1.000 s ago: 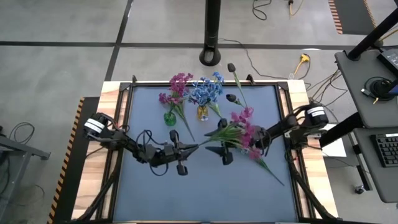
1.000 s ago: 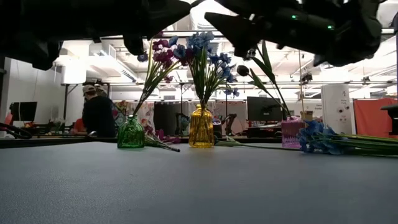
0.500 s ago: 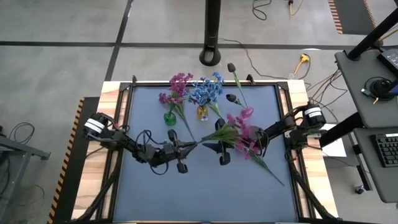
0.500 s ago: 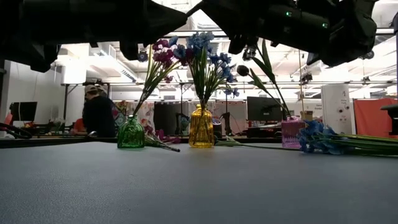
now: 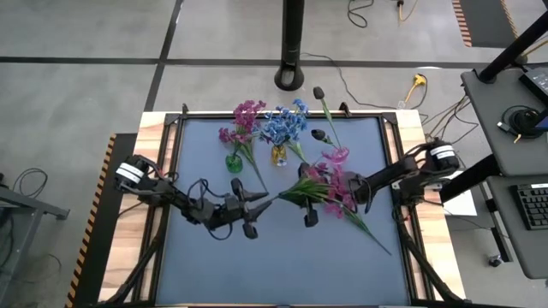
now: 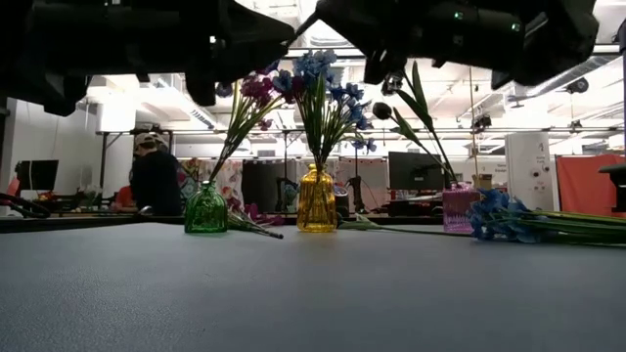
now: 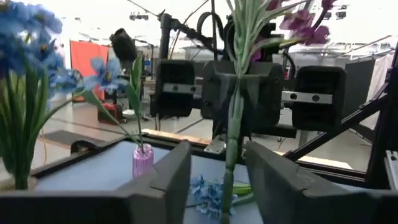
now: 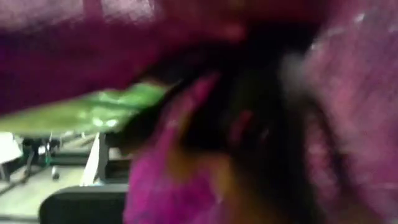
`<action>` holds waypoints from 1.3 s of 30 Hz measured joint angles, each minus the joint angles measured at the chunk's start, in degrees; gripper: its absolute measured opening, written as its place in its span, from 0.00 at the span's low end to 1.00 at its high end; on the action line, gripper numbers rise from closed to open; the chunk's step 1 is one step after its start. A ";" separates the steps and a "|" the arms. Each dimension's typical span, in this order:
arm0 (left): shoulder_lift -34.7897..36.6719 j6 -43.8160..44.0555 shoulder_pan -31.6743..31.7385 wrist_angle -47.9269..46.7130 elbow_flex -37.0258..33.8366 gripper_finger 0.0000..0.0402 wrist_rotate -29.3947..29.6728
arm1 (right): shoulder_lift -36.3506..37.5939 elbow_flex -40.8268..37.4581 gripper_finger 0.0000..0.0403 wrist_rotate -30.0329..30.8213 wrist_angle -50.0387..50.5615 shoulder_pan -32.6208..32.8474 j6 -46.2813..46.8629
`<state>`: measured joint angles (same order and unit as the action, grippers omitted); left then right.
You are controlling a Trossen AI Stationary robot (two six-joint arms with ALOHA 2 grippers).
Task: Sort flowers into vase by color
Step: Put the right purple flowers into the green flower vase
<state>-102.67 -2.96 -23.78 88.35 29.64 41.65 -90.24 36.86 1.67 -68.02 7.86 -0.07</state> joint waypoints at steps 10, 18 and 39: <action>3.34 1.77 0.32 -0.30 -1.06 0.53 -6.83 | 11.95 6.11 0.03 5.27 43.53 0.00 0.04; 2.76 -0.79 3.94 -4.90 3.49 0.53 -6.58 | 11.91 7.86 0.03 5.85 47.47 0.02 0.02; 2.60 -2.03 9.03 -25.61 15.21 0.53 -12.38 | 11.43 7.85 0.03 5.86 47.93 0.02 0.04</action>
<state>-100.07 -4.99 -14.75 62.74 44.85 29.27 -78.81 44.71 7.53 -20.09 7.88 -0.03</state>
